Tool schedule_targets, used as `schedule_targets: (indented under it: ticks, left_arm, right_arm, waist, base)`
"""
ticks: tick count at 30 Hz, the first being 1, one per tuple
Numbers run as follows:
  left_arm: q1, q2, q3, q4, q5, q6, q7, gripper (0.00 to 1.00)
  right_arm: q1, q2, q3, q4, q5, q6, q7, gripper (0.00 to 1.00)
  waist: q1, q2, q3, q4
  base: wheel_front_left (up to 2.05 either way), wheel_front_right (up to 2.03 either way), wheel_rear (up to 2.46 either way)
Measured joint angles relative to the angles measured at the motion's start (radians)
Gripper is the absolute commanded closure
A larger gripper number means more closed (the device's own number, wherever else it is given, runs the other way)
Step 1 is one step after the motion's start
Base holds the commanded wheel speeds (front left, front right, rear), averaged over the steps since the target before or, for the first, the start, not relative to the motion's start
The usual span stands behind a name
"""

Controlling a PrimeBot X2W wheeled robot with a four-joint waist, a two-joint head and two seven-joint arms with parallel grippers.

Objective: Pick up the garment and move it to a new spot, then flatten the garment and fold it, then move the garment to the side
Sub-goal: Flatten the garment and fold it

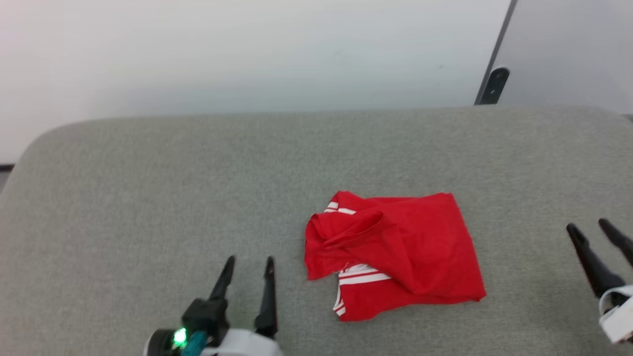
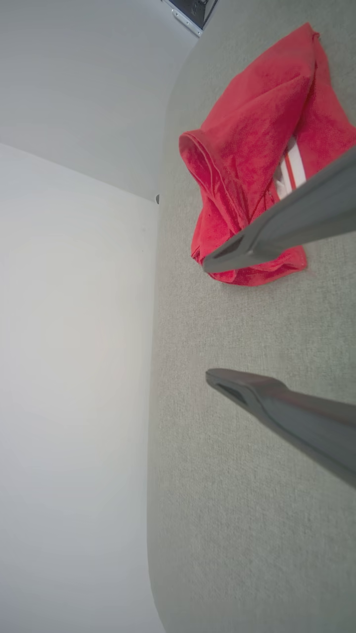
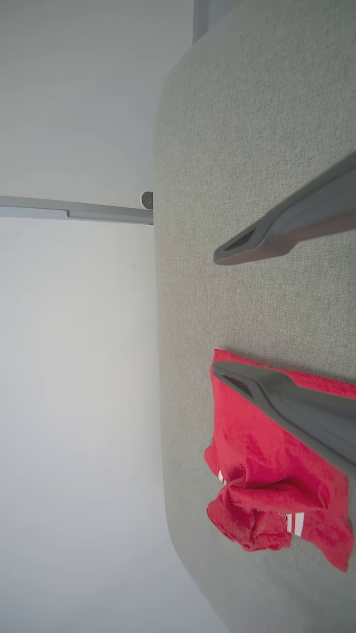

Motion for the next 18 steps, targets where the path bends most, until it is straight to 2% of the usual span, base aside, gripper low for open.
schedule_targets:
  ticks: [5, 18]
  left_arm:
    - [0.073, 0.039, 0.024, -0.056, 0.006, 0.008, 0.0, 0.0]
    - [0.27, 0.12, 0.078, -0.227, -0.003, 0.066, 0.023, 0.0]
  right_arm:
    - [0.093, 0.068, -0.099, -0.059, -0.057, 0.0, -0.001, 0.0]
    - [0.306, 0.234, -0.301, -0.227, -0.199, 0.0, 0.025, 0.0]
  waist:
    - [0.0, 0.0, -0.038, -0.02]
    - [0.0, 0.0, -0.091, -0.028]
  base:
    - [0.0, 0.0, 0.0]
    - [0.0, 0.0, 0.0]
